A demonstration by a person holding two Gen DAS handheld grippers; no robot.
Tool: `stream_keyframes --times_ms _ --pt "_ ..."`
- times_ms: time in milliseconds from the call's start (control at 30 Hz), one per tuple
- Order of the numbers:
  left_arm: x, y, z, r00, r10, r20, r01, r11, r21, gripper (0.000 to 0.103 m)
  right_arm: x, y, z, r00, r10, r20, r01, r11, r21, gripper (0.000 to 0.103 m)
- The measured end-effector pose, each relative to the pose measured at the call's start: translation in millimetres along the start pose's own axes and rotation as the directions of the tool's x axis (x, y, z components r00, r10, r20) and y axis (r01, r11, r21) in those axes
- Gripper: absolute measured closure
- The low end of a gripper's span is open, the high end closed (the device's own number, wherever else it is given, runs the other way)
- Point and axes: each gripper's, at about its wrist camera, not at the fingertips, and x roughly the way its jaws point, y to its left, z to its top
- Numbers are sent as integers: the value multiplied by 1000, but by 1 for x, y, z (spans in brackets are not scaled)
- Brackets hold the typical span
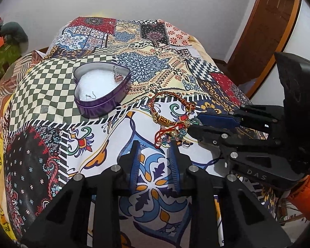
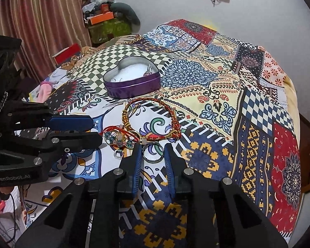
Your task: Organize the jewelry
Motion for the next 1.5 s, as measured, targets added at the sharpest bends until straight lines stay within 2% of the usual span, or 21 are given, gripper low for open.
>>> stream_keyframes --times_ms 167,367,467,567,600,1500 --pt "2 3 3 1000 -21 -2 21 999 -26 84 -2 -1 -1 1000 -3 11 3 1000 10 83" --pt "7 0 7 999 -41 -3 41 999 -28 86 -6 -5 -3 1000 1 13 -2 999 33 83" --pt "11 -2 8 999 -45 -1 45 999 -31 95 -8 -6 -4 1000 1 12 -1 999 36 83" --pt "10 -3 8 999 -43 10 44 999 -30 97 -10 -6 -5 1000 -6 12 6 999 37 83" --pt "10 -4 8 999 -43 15 43 999 -30 103 -11 -6 -5 1000 -10 12 9 999 36 83" --pt "-63 -6 19 987 -29 159 36 999 -37 103 -45 3 13 995 -28 99 23 998 53 83"
